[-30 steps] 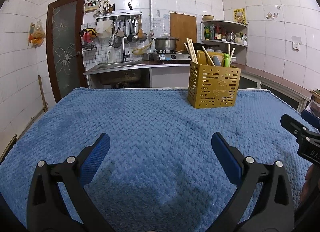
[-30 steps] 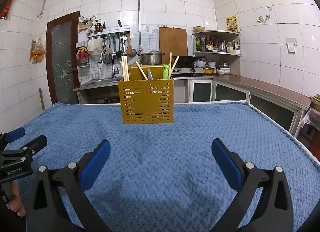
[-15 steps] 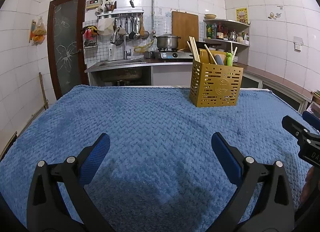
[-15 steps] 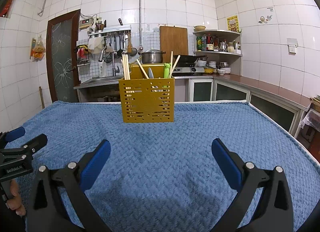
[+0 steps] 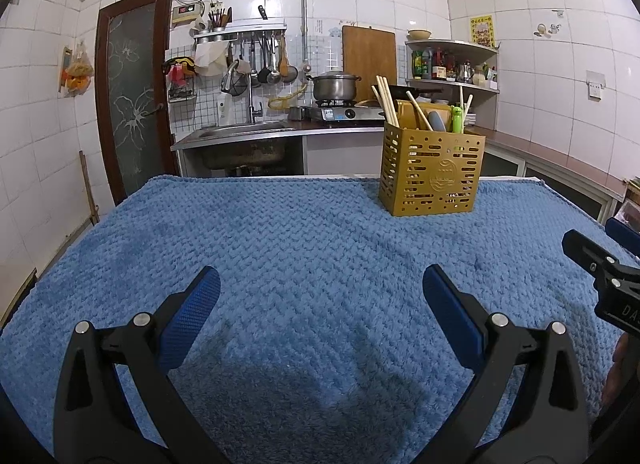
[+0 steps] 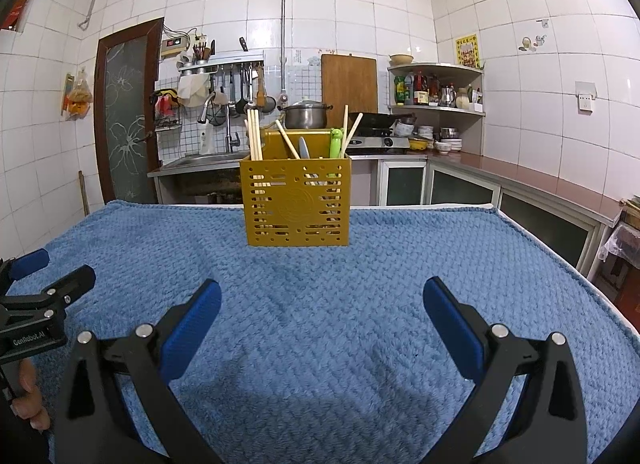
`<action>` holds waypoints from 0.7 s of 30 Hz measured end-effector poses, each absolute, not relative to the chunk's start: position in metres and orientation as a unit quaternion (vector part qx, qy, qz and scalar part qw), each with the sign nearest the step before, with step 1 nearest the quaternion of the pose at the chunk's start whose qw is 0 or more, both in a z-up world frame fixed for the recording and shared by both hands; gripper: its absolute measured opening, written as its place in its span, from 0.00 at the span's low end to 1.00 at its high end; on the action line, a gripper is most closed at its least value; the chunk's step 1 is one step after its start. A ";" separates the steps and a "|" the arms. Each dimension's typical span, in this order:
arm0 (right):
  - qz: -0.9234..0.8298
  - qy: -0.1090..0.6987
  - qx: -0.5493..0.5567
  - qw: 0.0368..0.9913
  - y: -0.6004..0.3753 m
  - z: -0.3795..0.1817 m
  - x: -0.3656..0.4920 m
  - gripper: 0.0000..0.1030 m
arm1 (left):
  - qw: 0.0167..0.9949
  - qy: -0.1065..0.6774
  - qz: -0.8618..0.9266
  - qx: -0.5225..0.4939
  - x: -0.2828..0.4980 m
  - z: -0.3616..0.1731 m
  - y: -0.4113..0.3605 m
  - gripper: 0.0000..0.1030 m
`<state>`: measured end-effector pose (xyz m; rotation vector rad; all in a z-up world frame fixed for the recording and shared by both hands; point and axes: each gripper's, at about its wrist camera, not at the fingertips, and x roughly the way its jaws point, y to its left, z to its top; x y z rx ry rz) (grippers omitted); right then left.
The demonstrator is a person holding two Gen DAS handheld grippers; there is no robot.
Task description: Organize utensils
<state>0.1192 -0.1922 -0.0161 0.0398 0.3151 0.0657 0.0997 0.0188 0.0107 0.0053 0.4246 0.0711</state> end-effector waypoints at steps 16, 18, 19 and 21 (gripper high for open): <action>0.033 0.157 0.020 0.987 -0.192 -0.016 0.118 0.96 | 0.978 0.207 0.034 0.008 0.099 0.012 0.017 0.95; 0.033 0.157 0.019 0.987 -0.192 -0.016 0.118 0.96 | 0.978 0.207 0.034 0.008 0.099 0.012 0.017 0.95; 0.033 0.157 0.019 0.987 -0.192 -0.016 0.118 0.96 | 0.978 0.207 0.034 0.008 0.099 0.012 0.017 0.95; 0.033 0.157 0.019 0.987 -0.192 -0.016 0.118 0.96 | 0.978 0.207 0.034 0.008 0.099 0.012 0.017 0.95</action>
